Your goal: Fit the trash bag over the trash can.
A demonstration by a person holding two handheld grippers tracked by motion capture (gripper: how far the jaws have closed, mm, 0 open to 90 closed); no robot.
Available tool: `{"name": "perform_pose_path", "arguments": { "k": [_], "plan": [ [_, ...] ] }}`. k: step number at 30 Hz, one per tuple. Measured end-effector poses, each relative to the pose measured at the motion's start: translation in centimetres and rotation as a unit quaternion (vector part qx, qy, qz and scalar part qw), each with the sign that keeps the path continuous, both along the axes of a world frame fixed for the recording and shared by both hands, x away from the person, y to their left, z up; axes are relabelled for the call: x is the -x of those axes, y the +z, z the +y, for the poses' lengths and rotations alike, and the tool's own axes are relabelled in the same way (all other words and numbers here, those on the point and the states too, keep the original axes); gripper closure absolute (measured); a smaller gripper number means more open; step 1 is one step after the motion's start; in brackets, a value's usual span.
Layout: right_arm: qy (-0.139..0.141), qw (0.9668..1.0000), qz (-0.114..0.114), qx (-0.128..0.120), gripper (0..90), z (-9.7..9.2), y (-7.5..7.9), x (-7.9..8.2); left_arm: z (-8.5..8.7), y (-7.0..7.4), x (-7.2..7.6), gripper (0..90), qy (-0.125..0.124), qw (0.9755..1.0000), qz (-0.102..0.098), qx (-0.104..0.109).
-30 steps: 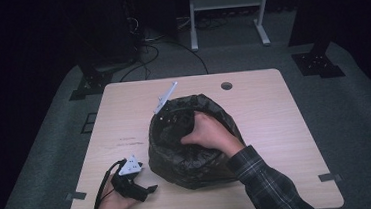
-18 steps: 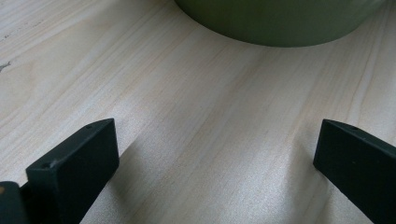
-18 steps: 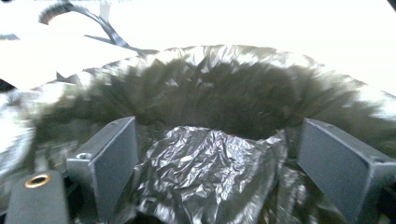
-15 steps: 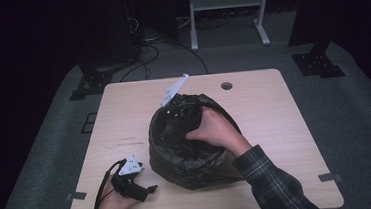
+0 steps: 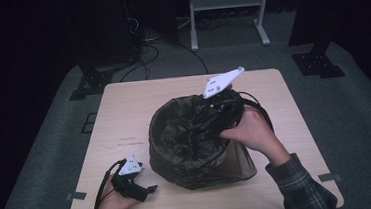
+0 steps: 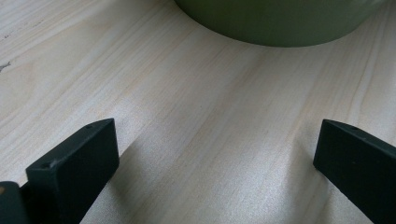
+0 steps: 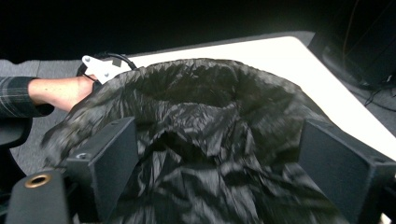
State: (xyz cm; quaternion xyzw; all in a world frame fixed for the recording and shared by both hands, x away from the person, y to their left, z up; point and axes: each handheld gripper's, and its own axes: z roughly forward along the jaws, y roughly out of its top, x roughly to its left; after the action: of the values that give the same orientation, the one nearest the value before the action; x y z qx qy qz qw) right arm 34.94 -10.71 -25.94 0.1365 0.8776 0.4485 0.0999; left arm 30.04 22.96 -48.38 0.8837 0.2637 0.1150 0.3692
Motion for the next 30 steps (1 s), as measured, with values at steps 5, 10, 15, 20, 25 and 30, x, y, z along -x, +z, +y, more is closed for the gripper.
{"name": "perform_pose_path", "arguments": {
  "k": [5, 10, 15, 20, 25, 30],
  "plan": [
    [-0.017, 0.9996, -0.008, -0.022, 11.7, -3.1, -0.1, 1.3, 0.0, 0.0, 0.0, 0.0, 0.000, 1.0000, 0.000, 0.000],
    [-0.035, 0.9984, -0.016, -0.041, 11.7, -6.0, -0.5, 2.4, 0.0, 0.0, 0.0, 0.0, 0.000, 1.0000, 0.000, 0.000],
    [-0.056, 0.9964, -0.018, -0.060, 11.7, -9.1, -1.5, 3.5, 0.0, 0.0, 0.0, 0.0, 0.000, 1.0000, 0.000, 0.000],
    [-0.074, 0.9949, -0.015, -0.067, 11.7, -11.6, -3.4, 4.6, 0.0, 0.0, 0.0, 0.0, 0.000, 1.0000, 0.000, -0.001],
    [-0.092, 0.9928, -0.013, -0.075, 11.7, -13.7, -5.6, 5.5, 0.0, 0.0, 0.0, 0.0, 0.000, 1.0000, 0.000, -0.001],
    [-0.116, 0.9891, -0.011, -0.090, 11.7, -15.6, -8.2, 6.4, 0.0, 0.0, 0.0, 0.0, 0.000, 1.0000, 0.001, -0.001]
  ]
}}
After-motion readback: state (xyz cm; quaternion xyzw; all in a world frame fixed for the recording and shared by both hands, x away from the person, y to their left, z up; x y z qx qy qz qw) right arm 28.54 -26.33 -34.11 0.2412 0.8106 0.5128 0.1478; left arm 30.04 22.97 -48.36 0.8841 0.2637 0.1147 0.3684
